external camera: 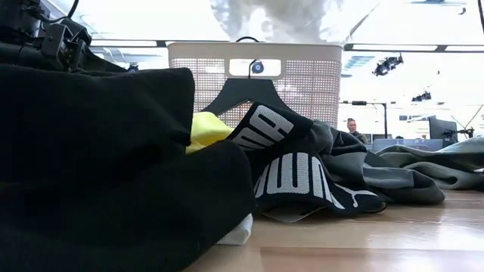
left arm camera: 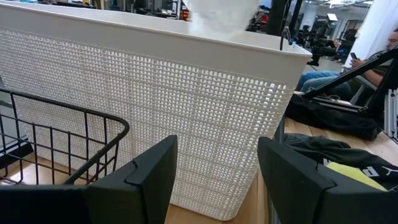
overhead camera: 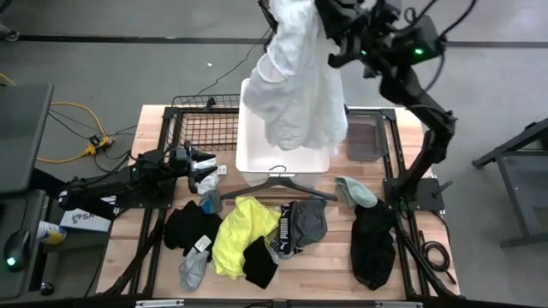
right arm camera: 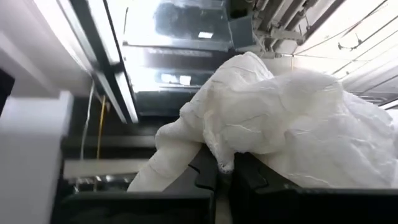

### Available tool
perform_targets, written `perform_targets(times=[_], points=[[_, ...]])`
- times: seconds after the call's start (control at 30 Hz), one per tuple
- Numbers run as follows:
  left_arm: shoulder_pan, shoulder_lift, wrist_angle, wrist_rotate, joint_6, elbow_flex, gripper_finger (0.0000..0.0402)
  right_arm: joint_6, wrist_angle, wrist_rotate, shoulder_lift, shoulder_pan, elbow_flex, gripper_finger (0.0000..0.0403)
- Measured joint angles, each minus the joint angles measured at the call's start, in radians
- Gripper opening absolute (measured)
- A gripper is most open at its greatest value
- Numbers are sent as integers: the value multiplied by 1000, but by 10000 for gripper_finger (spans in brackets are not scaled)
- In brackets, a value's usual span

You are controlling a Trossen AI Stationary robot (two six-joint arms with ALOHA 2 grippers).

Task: Pick & Place Cloths
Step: Put the white dress into the white bin

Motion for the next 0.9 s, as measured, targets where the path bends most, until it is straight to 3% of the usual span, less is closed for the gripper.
perform_targets(times=[0.17,0.37,0.9], points=[[0,0,0,0,0,0,218,130,45,-92,74,-68,0,5],[0,0,0,0,0,0,218,139,-153,-124,129,-105,0,5],[0,0,0,0,0,0,218,-19,-856,148,125,-130,0,5]])
